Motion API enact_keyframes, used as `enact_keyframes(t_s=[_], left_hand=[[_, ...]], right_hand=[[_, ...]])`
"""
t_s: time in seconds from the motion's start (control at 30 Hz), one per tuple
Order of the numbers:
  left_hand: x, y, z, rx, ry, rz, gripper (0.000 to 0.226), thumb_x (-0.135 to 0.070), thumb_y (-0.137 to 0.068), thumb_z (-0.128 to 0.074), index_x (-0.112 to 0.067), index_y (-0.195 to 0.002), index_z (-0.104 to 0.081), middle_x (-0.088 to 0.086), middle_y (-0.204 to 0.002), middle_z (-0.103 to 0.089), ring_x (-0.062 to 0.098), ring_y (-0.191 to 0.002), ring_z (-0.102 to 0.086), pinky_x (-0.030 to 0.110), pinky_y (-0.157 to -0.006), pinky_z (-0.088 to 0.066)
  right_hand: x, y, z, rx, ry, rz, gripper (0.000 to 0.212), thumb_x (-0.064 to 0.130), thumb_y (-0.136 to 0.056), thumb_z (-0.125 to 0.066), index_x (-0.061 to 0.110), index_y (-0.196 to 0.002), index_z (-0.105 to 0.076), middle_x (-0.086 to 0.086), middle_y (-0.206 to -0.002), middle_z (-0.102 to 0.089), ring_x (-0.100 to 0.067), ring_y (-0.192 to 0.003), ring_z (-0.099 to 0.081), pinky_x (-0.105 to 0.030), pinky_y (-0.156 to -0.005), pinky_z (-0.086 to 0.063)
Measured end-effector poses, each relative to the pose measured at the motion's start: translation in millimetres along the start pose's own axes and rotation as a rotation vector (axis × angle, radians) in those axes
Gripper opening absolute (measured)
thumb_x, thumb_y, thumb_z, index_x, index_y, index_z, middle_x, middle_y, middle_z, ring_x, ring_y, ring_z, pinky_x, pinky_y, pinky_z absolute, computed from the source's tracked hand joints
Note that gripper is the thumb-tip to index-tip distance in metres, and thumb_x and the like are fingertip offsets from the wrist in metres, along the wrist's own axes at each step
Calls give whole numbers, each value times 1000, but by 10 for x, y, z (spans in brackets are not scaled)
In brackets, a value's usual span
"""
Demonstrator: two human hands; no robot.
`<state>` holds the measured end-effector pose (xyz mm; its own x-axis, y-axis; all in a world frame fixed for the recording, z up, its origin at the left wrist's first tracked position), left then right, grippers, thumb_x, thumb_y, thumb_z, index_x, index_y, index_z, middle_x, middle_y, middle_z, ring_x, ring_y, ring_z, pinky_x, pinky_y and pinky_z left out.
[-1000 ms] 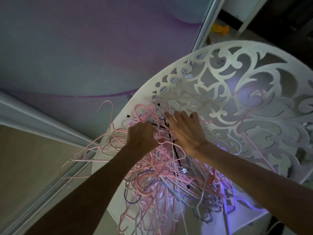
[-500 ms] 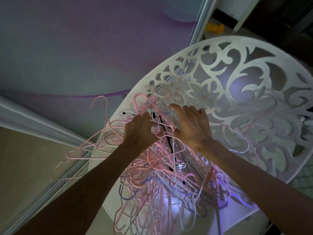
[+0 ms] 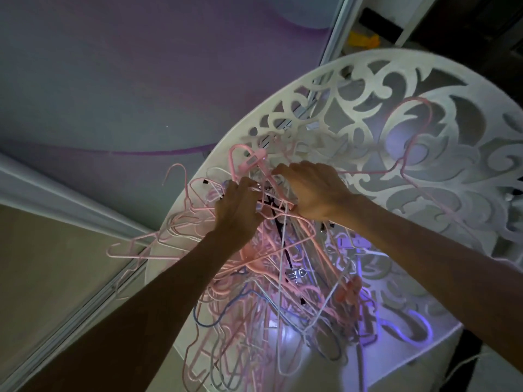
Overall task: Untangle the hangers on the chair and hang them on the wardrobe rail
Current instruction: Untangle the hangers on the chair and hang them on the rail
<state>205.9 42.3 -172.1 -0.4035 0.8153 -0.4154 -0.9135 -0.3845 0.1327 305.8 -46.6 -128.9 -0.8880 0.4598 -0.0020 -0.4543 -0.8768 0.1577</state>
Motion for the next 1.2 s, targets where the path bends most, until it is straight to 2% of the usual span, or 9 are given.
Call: enact_keyframes(t_s=[0.17, 0.3, 0.43, 0.57, 0.73, 0.8, 0.93, 1.07, 1.2], left_hand=[[134, -19, -42, 71, -42, -20, 36, -41, -87, -59, -13, -110, -65, 1, -127, -54, 22, -114, -50, 37, -89, -47], [193, 52, -70, -20, -15, -109, 42, -48, -79, -58, -9, -82, -72, 8, -99, -70, 28, -83, -67, 43, -62, -58], [113, 34, 95, -42, 25, -141, 31, -38, -78, -70, -11, -91, -74, 5, -115, -66, 25, -94, -67, 38, -76, -54], [38, 138, 388, 15, 38, -73, 45, -50, -87, -53, -11, -106, -66, 3, -112, -63, 24, -99, -64, 30, -78, -45], [62, 375, 742, 362, -168, 38, 48, -55, -93, -39, -19, -108, -65, -2, -109, -67, 17, -107, -62, 30, -91, -45], [94, 525, 905, 500, -52, 124, 51, -53, -93, -40, -12, -101, -69, -3, -81, -68, 14, -91, -67, 28, -86, -50], [211, 892, 1271, 585, 322, 445, 43, -35, -97, -45, 3, -101, -66, -11, -36, -57, 0, -39, -54, 15, -47, -44], [307, 1260, 1667, 671, 431, 498, 39, -32, -99, -42, -5, -109, -68, -11, -38, -58, 0, -26, -28, 11, -32, -19], [384, 1658, 2002, 596, 626, 611, 20, -20, -96, -51, -7, -99, -66, -11, -35, -49, 0, -27, -26, 11, -31, -16]], right_hand=[[64, 8, 129, -165, 144, 21, 74, 28, -60, -79, 18, -127, -50, -5, -99, -66, -26, -90, -62, -33, -71, -46], [58, -59, 440, -219, -116, -57, 77, 29, -69, -75, 21, -136, -37, -4, -111, -58, -24, -100, -57, -32, -70, -45], [14, 73, 551, -217, -154, -69, 78, 30, -73, -73, 23, -140, -33, -3, -119, -57, -24, -103, -57, -36, -77, -50], [11, 338, 560, -194, -219, -105, 81, 27, -69, -75, 19, -140, -36, -7, -103, -60, -28, -92, -59, -38, -72, -51], [90, 594, 740, -163, -272, -158, 77, 32, -68, -75, 23, -137, -41, -5, -98, -63, -30, -91, -60, -39, -79, -46], [132, 705, 864, -151, -286, -194, 77, 36, -69, -74, 27, -137, -39, -4, -103, -63, -29, -94, -60, -39, -82, -46], [276, 957, 1141, -152, -409, -257, 78, 32, -69, -75, 30, -138, -37, -5, -102, -62, -25, -94, -59, -38, -83, -47], [500, 1090, 1331, -143, -563, -269, 80, 26, -71, -74, 33, -140, -34, -1, -104, -61, -20, -96, -57, -34, -85, -47], [944, 1161, 1460, -59, -674, -142, 80, 26, -70, -73, 38, -138, -33, 1, -130, -56, -17, -110, -58, -37, -93, -48]])
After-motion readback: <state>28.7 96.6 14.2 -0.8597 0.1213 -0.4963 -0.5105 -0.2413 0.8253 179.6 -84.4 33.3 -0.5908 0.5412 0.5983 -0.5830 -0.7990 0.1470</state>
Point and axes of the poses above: each hand's wrist, its own y-axis away from the middle knuckle, its own z-axis out of the back of the hand, x = y × z, the point moved 5 cm from there along -y, towards the middle knuckle
